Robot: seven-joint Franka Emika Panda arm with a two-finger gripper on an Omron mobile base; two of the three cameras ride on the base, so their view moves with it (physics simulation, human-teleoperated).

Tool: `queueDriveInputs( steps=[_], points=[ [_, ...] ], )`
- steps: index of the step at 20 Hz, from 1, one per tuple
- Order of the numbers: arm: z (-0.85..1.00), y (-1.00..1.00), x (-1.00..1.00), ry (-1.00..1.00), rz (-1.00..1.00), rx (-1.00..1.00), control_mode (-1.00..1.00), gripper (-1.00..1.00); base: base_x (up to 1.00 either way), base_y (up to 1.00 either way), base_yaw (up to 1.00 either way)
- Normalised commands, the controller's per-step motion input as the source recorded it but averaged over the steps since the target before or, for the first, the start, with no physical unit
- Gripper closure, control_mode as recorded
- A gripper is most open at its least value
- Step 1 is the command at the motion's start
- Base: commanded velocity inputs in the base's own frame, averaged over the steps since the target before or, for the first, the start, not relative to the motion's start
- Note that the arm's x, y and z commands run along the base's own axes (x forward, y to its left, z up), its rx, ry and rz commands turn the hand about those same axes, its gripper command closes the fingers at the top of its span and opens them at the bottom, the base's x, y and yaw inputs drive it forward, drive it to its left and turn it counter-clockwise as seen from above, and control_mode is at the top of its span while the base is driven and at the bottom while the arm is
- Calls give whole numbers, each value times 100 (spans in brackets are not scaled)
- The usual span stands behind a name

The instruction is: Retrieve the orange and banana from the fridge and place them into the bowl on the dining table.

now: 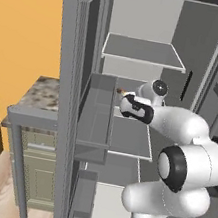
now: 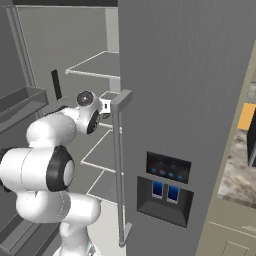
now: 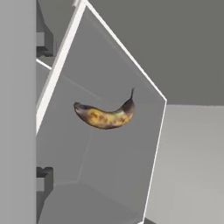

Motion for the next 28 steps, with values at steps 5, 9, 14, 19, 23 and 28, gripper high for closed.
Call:
queueDriveInputs(
  steps=[5,9,14,19,23,28],
  points=[
    [-17,0,51,0,0,0,-100,-100,0,0,0],
    [-19,0,51,0,0,0,-100,-100,0,0,0],
    [-26,0,53,0,0,0,-100,-100,0,0,0],
    [-31,0,54,2,0,0,-100,-100,0,0,0],
    [-26,0,52,2,0,0,-100,-100,0,0,0],
    [-30,0,45,2,0,0,-100,-100,0,0,0]
  ],
)
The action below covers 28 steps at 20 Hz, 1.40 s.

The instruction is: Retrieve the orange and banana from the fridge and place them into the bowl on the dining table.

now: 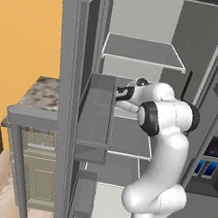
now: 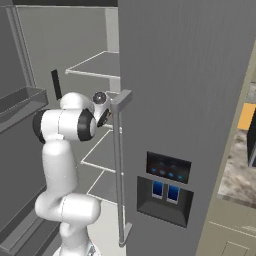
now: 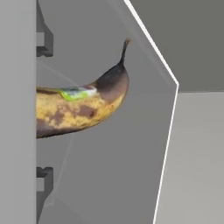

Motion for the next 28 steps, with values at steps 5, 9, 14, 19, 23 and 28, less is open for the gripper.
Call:
queueDriveInputs(
  steps=[5,9,14,19,23,28],
  points=[
    [-46,0,19,8,-1,0,-100,-100,0,0,0],
    [-62,0,0,16,-3,0,-100,100,0,0,0],
    [-32,0,1,6,-1,0,-100,100,0,0,0],
    [-23,0,-14,-4,0,0,-100,100,0,0,0],
    [-32,-4,-38,0,-3,0,-100,100,0,0,0],
    [3,-32,-93,-1,-1,0,-100,100,0,0,0]
  ],
)
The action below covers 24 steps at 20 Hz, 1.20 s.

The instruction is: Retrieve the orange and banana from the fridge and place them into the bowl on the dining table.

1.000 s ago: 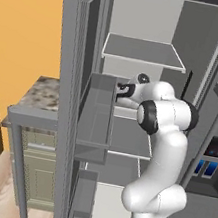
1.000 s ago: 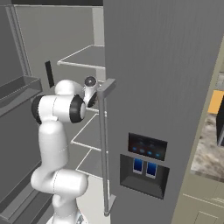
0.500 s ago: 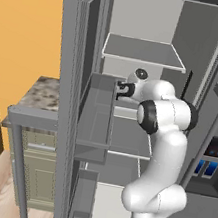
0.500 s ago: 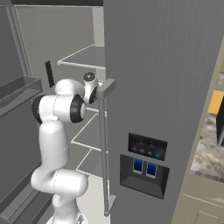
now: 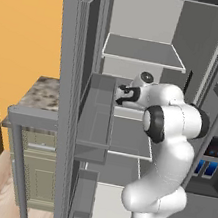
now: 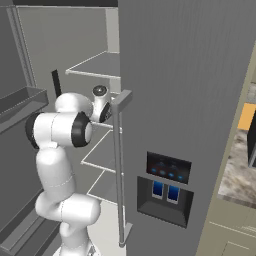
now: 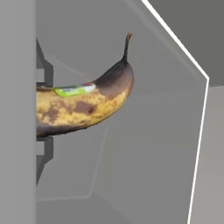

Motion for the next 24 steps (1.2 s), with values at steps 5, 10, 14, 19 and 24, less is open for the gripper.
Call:
queueDriveInputs(
  steps=[5,10,14,19,24],
  points=[
    [17,-26,-100,-3,1,0,-100,100,0,0,0],
    [53,-1,-100,-4,10,0,-100,100,0,0,0],
    [67,0,-100,0,14,0,-100,100,0,0,0],
    [64,0,-100,0,8,0,-100,100,0,0,0],
    [33,-4,-88,1,-1,0,-100,100,0,0,0]
  ],
)
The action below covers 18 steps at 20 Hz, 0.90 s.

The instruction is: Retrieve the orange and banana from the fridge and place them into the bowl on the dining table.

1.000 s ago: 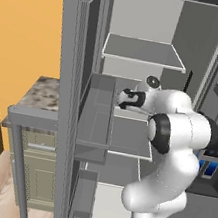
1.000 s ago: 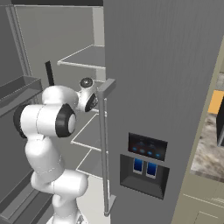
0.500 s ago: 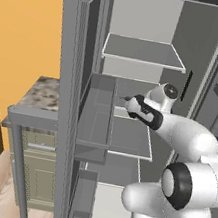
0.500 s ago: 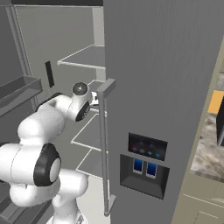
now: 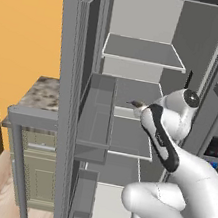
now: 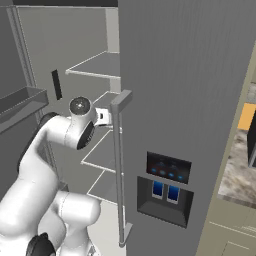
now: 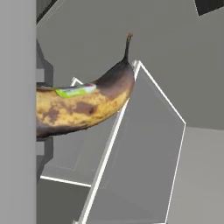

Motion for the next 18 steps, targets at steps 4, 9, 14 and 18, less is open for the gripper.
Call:
queueDriveInputs(
  steps=[4,9,14,18],
  points=[
    [9,-18,-81,0,-4,0,-100,100,0,0,0],
    [24,-27,-80,0,-1,0,-100,100,0,0,0],
    [33,-15,-60,0,0,0,-100,100,0,0,0],
    [28,-1,-33,0,0,0,100,100,-12,0,0]
  ],
)
